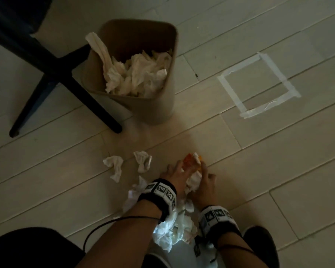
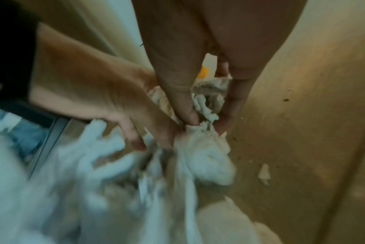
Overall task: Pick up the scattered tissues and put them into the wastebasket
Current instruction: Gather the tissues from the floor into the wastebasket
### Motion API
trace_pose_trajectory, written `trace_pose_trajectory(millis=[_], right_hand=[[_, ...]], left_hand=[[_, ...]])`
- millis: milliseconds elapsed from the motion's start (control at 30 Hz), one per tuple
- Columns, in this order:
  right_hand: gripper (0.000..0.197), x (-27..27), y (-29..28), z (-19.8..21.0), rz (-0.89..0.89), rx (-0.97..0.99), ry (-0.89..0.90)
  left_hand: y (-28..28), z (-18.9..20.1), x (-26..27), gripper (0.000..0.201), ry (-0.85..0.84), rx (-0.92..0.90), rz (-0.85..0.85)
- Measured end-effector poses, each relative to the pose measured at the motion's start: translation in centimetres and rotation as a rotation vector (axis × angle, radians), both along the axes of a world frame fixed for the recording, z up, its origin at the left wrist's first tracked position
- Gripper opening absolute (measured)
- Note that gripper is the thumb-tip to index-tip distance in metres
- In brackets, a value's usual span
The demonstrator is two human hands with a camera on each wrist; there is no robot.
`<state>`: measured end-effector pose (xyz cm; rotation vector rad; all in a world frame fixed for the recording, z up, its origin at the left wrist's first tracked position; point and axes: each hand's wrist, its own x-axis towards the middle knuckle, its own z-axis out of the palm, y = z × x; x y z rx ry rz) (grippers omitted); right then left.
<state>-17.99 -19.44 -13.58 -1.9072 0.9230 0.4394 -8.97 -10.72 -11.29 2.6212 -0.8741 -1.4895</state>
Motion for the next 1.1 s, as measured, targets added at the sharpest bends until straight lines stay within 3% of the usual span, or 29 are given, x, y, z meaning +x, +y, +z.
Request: trace_pose_trajectory(millis=[200,367,500,633,767,867,967,1000,1100], right_hand=[[0.076,1.8,-2.1,0.2,-0.033,0.212,0.09],[0.062,4.1,-4.2,3.4,-0.022,0.24,0.033],[0.05,7.5,-6.4,10.2,0.046,0.255,-0.126],[0.039,10.7,-8.5,20.6,0.195,0.227,-0.322],[0.044,14.1,-9.8,28.4,0.267,0.125,-0.551],[0.042,18.4,-9.4,29.4,0.285,0.004,-0.663],[0.035,23.3,-7.6,27.3,0.347,-0.026,-0.624],[0.036,27.6,-0.6,28.0,0.526,-0.043,-0.679],[0.048,30.4,-0.2,25.8,0.624,-0.199,-0.559]], left_hand=[[-0.9,-0.7,-2.1,0.077,0.038,-0.166,0.27],[-1.6,2.7,0.0,0.048,-0.041,-0.31,0.361],[-2.2,9.0,3.1,0.039,-0.143,-0.474,0.443],[-2.6,18.3,5.8,0.038,-0.305,-0.762,0.449],[-3.3,24.6,9.4,0.041,-0.467,-1.012,0.419],[-3.9,25.2,13.0,0.041,-0.626,-0.997,0.459],[-3.0,23.0,16.8,0.045,-0.707,-0.938,0.528],[4.2,23.4,19.5,0.047,-0.885,-0.904,0.619],[4.6,19.4,23.0,0.061,-0.78,-0.665,0.594]])
